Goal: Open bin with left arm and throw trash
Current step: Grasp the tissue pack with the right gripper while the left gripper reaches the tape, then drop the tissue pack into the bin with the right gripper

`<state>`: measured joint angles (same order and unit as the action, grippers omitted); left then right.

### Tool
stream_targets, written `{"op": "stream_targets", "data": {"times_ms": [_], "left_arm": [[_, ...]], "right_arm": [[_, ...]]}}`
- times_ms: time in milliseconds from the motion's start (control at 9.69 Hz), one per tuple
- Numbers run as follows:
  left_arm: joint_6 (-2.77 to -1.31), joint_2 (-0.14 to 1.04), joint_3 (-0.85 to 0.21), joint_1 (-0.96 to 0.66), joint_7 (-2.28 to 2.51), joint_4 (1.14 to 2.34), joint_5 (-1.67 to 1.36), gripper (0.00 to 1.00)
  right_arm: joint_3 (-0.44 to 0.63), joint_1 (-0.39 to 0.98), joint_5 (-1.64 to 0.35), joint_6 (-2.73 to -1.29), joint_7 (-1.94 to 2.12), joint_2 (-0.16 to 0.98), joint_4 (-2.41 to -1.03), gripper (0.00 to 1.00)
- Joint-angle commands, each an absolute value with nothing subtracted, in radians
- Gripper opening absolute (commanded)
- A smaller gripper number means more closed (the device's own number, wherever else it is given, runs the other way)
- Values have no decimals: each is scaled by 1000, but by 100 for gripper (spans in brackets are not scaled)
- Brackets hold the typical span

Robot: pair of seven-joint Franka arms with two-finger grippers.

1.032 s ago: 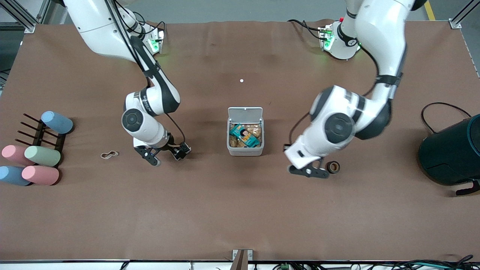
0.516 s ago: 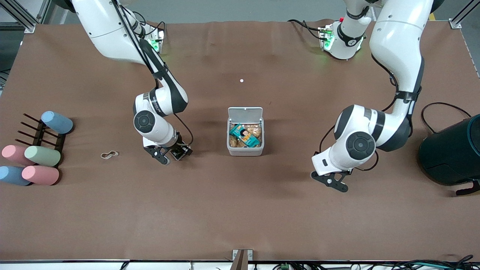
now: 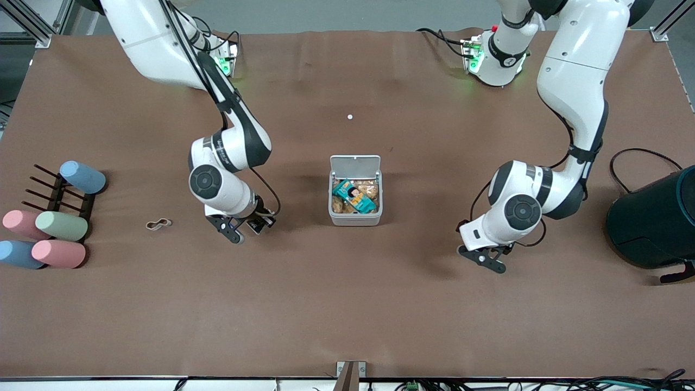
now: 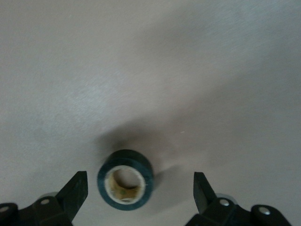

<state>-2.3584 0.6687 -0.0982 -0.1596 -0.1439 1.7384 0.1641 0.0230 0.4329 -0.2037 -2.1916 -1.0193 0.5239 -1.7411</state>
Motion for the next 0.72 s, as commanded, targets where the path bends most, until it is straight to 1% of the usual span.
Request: {"op": "stream_targets", "data": {"times_ms": [0, 206, 310, 413, 516, 619], "left_arm": [[-2411, 663, -107, -130, -167, 1779, 181, 99], [-2411, 664, -109, -129, -167, 1789, 175, 98], [-2411, 664, -110, -117, -172, 1790, 176, 86], [-2413, 663, -113, -111, -199, 1792, 175, 38], [-2413, 663, -114, -109, -193, 1792, 166, 7], [-2413, 663, -115, -100, -193, 1792, 166, 0]], "right_arm": [[15, 449, -224, -1964, -1157, 500, -1484, 1], [14, 576, -219, -1989, -1232, 506, -1448, 3], [14, 615, -219, -2053, -1235, 520, -1442, 4], [15, 659, -216, -2112, -1238, 543, -1442, 5], [15, 666, -218, -2141, -1227, 564, -1442, 6], [14, 687, -218, -2143, -1223, 590, -1442, 6]]}}
